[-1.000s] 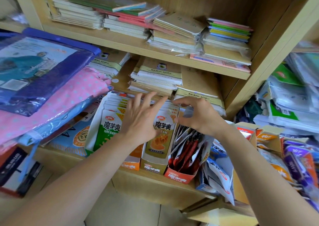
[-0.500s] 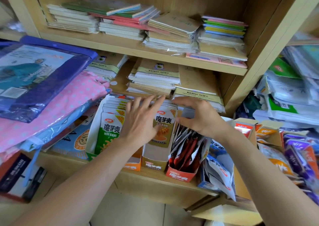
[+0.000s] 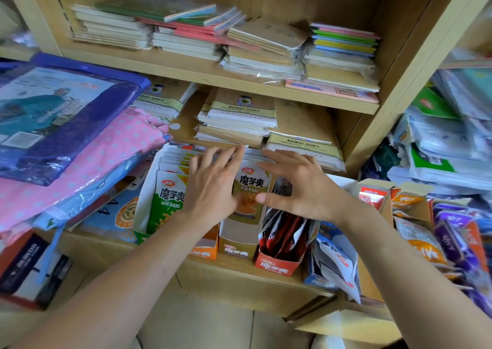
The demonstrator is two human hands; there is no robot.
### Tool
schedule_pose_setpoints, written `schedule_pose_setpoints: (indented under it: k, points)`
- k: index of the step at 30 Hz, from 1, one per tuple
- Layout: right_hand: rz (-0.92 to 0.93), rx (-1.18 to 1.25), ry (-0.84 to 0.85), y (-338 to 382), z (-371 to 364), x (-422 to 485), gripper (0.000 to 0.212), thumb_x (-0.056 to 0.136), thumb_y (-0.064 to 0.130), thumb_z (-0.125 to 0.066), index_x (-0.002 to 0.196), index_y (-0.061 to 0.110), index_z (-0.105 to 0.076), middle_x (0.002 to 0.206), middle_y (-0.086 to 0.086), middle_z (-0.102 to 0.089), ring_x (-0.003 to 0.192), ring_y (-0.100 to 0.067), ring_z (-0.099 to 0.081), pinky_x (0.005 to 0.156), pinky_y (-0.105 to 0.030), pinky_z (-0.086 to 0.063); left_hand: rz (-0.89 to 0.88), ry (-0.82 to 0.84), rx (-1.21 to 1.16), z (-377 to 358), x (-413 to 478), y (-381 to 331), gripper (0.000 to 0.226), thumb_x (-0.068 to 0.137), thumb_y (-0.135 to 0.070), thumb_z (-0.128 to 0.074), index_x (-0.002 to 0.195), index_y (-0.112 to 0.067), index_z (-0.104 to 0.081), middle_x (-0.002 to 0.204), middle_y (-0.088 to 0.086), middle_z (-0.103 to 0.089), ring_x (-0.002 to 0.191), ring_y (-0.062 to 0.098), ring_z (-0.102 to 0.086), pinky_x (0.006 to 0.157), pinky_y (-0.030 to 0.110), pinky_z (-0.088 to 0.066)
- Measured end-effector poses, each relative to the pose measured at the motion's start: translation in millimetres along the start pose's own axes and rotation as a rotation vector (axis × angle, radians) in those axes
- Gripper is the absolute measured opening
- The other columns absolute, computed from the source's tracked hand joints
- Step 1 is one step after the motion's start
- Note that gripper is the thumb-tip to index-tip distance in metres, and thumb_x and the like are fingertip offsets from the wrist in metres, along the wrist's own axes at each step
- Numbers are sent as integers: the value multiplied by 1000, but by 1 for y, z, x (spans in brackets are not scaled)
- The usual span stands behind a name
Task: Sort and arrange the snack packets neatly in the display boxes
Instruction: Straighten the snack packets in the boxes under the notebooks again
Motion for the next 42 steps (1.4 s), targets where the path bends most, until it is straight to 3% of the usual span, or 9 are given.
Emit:
schedule_pose_setpoints:
  k: [5, 11, 15, 20, 25, 28, 35, 39, 42]
  points:
    - [-70, 281, -274, -15, 40, -22, 25, 94, 31, -68, 115, 19, -73, 119, 8, -70, 111, -2, -62, 97, -20, -47, -4, -67, -136, 13, -2, -3, 76, 82, -37, -73, 150, -19, -45, 144, -3, -54, 128, 25, -45, 101, 45, -37]
    - [-141, 345, -430, -30, 62, -69, 7, 92, 14, -71, 89, 15, -78, 80, 12, -73, 69, -8, -66, 63, -16, -49, 14, -51, -508, 51, -20, -26, 43, 91, -47, -56, 125, -25, -69, 117, -14, -68, 112, 11, -56, 95, 35, -46]
    - [-142, 284, -314, -33, 49, -97, 19, 87, 11, -76, 99, 25, -75, 91, 18, -68, 79, -5, -64, 67, -16, -46, 98, 217, -722, 52, -52, -50, 66, 77, -75, -57, 133, -40, -59, 118, -27, -62, 108, -2, -57, 89, 34, -54]
    - [-102, 205, -41, -21, 8, -108, 65, 85, 21, -78, 143, 32, -51, 142, 8, -53, 129, -6, -46, 108, -25, -39, 141, 269, -587, 45, -63, -76, 93, 66, -78, -72, 146, -44, -39, 145, -21, -47, 126, 5, -50, 100, 32, -48]
    - [-170, 243, -145, -39, 8, -111, 56, 88, 14, -75, 137, 34, -57, 129, 10, -64, 109, -2, -58, 95, -27, -52, 189, 135, -533, 41, -47, -80, 44, 89, -37, -73, 130, -35, -60, 115, -14, -66, 100, 7, -62, 71, 17, -42]
    - [-161, 262, -158, -48, 7, -117, 39, 89, 8, -72, 122, 27, -69, 120, 13, -69, 107, -4, -64, 94, -29, -54, 252, 140, -546, 36, -38, -70, 36, 89, -27, -72, 123, -35, -64, 100, -13, -67, 76, 8, -59, 60, 21, -37]
    - [-20, 241, -206, -37, 12, -117, 27, 86, 9, -77, 111, 20, -76, 126, 4, -68, 116, -10, -62, 99, -25, -50, 279, 157, -570, 34, -40, -62, 40, 91, -27, -73, 128, -35, -61, 98, -15, -63, 77, 0, -57, 61, 19, -38]
    - [-30, 198, -323, -31, 17, -116, 13, 85, 16, -79, 95, 24, -80, 105, 1, -60, 89, -13, -60, 76, -26, -51, 234, 80, -616, 45, -46, -71, 34, 92, -35, -68, 125, -35, -62, 99, -21, -64, 87, 6, -65, 72, 32, -52]
    - [-86, 269, -272, -26, 18, -118, 12, 90, 16, -73, 94, 24, -80, 95, 7, -72, 81, -10, -66, 73, -33, -56, 193, 25, -635, 57, -48, -75, 30, 92, -32, -69, 122, -35, -64, 108, -17, -63, 91, 0, -64, 78, 32, -53]
Point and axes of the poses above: each hand's wrist, its own x-axis towards the middle knuckle, its own z-axis out of the back of the hand, y = z × x, the point moved 4 cm from there along x, towards the middle knuckle
